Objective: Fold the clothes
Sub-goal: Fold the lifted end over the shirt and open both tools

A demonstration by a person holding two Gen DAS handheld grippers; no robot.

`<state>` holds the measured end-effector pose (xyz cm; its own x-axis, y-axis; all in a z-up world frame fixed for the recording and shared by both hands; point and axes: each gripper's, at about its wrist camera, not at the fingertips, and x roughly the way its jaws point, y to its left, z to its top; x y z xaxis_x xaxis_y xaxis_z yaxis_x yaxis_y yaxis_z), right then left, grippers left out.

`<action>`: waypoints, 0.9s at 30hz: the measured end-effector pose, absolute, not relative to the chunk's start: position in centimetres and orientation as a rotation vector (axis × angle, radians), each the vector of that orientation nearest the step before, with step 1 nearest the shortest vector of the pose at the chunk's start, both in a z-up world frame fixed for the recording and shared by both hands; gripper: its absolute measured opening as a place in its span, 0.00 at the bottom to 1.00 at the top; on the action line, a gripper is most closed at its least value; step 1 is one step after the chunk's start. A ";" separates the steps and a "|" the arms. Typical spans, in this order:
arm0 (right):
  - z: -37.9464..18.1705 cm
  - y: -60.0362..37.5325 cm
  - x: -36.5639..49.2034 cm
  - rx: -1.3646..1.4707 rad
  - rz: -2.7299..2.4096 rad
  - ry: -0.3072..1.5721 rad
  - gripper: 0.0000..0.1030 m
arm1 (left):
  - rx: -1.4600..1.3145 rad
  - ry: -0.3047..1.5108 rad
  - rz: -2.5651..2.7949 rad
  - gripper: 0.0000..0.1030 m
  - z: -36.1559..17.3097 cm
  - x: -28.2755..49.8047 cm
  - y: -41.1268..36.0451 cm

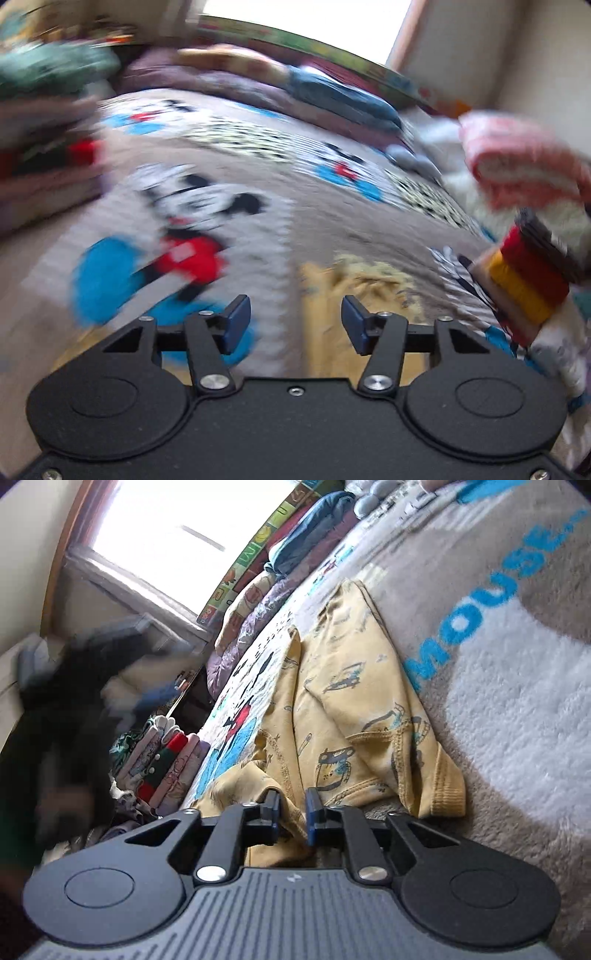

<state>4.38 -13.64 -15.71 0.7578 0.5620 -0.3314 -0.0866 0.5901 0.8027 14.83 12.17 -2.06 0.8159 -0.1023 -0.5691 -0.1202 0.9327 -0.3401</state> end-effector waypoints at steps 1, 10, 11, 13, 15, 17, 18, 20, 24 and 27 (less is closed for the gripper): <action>-15.4 -13.5 4.1 0.850 0.400 0.605 0.20 | -0.431 0.612 0.042 0.52 -2.8 12.7 13.8; -13.8 -16.3 2.2 0.754 0.356 0.625 0.29 | -0.818 0.672 0.080 0.52 -10.2 7.3 18.8; -13.5 -16.8 1.9 0.751 0.353 0.627 0.34 | -0.846 0.675 0.085 0.52 -11.1 7.3 18.8; -13.2 -17.6 1.3 0.761 0.350 0.629 0.36 | -0.873 0.645 0.099 0.52 -12.2 7.4 18.8; -13.0 -18.7 0.3 0.771 0.355 0.630 0.36 | -0.908 0.606 0.119 0.52 -12.3 7.6 19.2; -12.5 -19.2 -0.2 0.765 0.371 0.615 0.38 | -0.928 0.563 0.141 0.51 -12.4 7.9 19.6; -12.3 -19.5 -0.5 0.754 0.378 0.605 0.41 | -0.924 0.549 0.159 0.49 -12.5 8.2 19.7; -11.9 -19.9 -0.8 0.732 0.390 0.590 0.45 | -0.915 0.526 0.198 0.39 -12.7 9.0 20.0; -12.0 -20.8 -0.8 0.716 0.389 0.572 0.45 | -0.916 0.499 0.255 0.29 -13.2 10.5 20.6; -12.1 -21.5 -0.5 0.702 0.401 0.551 0.45 | -0.927 0.499 0.251 0.05 -13.0 11.8 21.0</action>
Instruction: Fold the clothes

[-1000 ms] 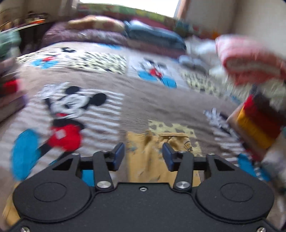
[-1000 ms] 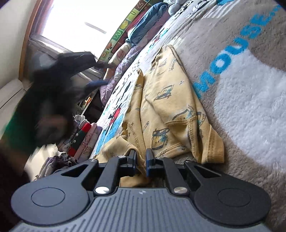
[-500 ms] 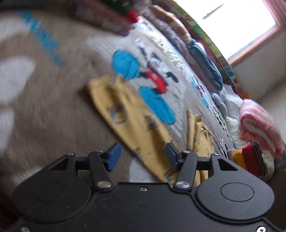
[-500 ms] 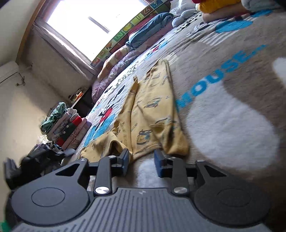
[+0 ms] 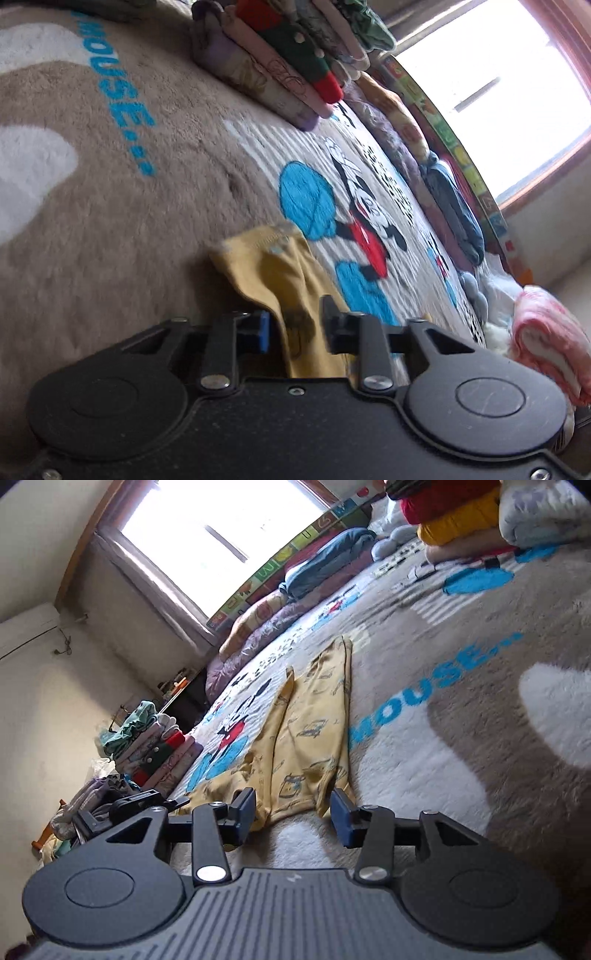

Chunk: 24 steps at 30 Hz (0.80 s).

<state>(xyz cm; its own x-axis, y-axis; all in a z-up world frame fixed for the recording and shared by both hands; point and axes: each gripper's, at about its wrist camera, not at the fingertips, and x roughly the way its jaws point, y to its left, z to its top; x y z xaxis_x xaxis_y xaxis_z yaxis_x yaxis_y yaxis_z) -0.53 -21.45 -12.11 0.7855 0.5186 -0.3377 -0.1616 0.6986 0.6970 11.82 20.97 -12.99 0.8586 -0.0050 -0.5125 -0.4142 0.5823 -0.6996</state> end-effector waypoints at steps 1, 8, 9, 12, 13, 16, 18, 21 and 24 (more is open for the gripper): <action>-12.2 -21.7 -0.4 0.703 0.400 0.550 0.45 | -0.908 0.507 0.243 0.02 -12.6 12.2 20.9; -13.2 -25.0 1.1 0.817 0.347 0.536 0.45 | -0.684 0.438 0.080 0.02 -5.5 13.3 15.7; -13.3 -25.5 1.3 0.838 0.338 0.530 0.45 | -0.653 0.426 0.050 0.02 -4.4 13.4 14.6; -13.9 -27.5 2.0 0.932 0.299 0.516 0.45 | -0.562 0.397 -0.039 0.02 -1.2 13.9 10.8; -14.2 -28.1 2.1 0.966 0.287 0.514 0.45 | -0.532 0.389 -0.068 0.02 -0.2 14.1 9.4; -14.9 -29.5 2.4 1.037 0.267 0.503 0.45 | -0.453 0.371 -0.160 0.02 1.9 14.3 5.1; -15.2 -30.0 2.7 1.065 0.268 0.495 0.45 | -0.395 0.367 -0.223 0.02 2.9 14.3 2.0; -16.0 -30.6 3.1 1.130 0.272 0.493 0.45 | -0.323 0.385 -0.315 0.02 3.1 14.6 -2.2; -17.2 -31.4 3.3 1.210 0.272 0.493 0.44 | -0.222 0.425 -0.435 0.08 2.6 14.6 -6.1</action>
